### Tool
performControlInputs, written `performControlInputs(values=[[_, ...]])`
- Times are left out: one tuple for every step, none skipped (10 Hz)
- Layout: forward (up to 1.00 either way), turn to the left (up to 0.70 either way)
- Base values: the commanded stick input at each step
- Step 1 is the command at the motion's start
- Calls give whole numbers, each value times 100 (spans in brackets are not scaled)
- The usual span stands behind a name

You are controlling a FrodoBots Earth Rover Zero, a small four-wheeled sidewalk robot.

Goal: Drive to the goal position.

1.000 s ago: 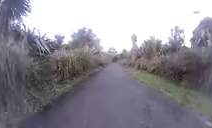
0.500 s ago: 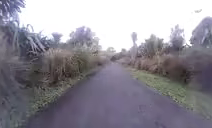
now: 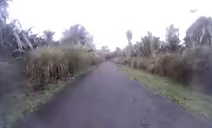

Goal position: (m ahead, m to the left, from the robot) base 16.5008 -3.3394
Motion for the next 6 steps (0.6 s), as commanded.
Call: performControlInputs(values=[[70,0],[70,0],[70,0],[70,0],[70,0],[70,0]])
